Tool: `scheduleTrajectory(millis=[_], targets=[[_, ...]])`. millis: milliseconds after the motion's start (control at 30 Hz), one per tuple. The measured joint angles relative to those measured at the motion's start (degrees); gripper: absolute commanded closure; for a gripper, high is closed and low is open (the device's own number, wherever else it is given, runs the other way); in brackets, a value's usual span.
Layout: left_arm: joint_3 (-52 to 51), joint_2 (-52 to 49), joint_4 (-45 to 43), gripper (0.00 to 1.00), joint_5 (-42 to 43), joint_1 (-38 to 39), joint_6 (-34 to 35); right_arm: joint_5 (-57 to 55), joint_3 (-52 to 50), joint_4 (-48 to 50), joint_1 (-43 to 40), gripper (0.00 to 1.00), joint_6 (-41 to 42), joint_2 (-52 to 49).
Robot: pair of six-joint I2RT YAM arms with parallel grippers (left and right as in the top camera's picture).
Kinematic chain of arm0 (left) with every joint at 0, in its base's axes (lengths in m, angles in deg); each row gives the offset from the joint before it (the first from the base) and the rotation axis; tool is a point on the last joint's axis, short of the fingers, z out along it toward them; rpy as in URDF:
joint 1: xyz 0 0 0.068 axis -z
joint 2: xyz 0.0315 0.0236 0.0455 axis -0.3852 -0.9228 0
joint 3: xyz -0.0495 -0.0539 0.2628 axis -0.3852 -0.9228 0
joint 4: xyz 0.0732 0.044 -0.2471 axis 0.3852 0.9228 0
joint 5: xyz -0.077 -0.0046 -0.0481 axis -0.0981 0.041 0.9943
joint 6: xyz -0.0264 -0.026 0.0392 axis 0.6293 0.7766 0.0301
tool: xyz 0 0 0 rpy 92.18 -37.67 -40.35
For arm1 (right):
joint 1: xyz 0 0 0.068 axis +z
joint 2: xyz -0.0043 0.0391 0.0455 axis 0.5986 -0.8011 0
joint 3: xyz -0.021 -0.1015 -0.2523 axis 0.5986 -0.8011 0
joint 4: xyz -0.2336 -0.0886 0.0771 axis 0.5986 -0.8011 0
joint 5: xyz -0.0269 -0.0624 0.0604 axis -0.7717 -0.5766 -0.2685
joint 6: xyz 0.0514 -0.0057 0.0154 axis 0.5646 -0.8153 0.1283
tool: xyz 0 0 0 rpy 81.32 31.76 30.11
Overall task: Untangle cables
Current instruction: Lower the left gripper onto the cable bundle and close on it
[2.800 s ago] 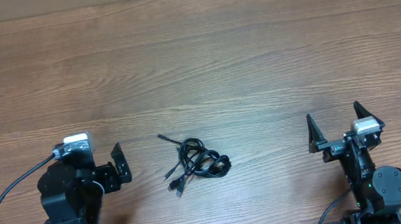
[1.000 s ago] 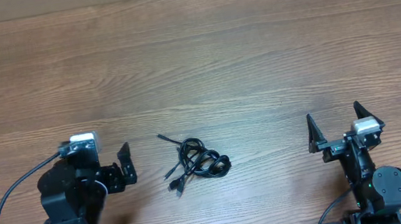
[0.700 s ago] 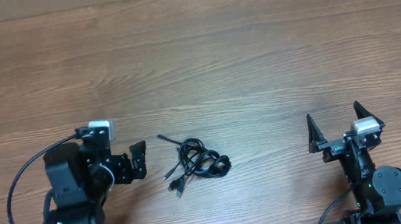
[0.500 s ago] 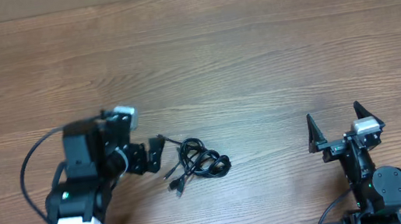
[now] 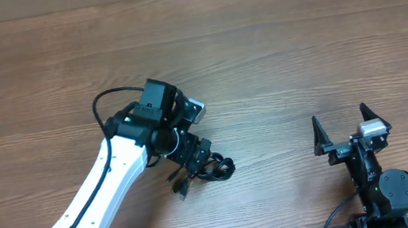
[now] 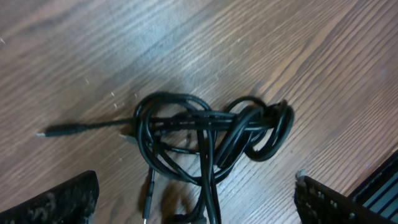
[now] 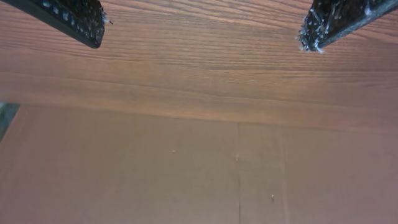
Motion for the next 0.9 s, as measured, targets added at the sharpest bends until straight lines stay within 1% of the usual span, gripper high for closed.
scheduleTrajectory(millis=[100,233,300,633,667,767,900], targets=[[0.0,-0.9,1.4,0.0,-0.2,0.0,0.46,0.0,0.0,0.02,0.0,0.0,0.04,0.0],[0.0,-2.12,1.29,0.0,-3.15,0.0,6.95,0.02,0.0,0.0,0.0,0.0,0.0,0.0],[0.0,-2.12,0.39,0.0,-5.31,0.0,12.11,0.0,0.0,0.02,0.0,0.0,0.0,0.0],[-1.75,-2.12,-2.62,0.0,-10.67,0.0,24.96,0.02,0.0,0.02,0.0,0.0,0.0,0.0],[-3.02,-2.12,-3.34,0.0,-11.89,0.0,27.41,-0.02,0.0,0.02,0.0,0.0,0.02,0.0],[-5.53,-2.12,-4.0,0.0,-12.98,0.0,30.77,0.0,0.0,0.0,0.0,0.0,0.02,0.0],[-7.63,-2.16,-5.99,0.0,-13.22,0.0,32.13,0.02,0.0,0.0,0.0,0.0,0.04,0.0]])
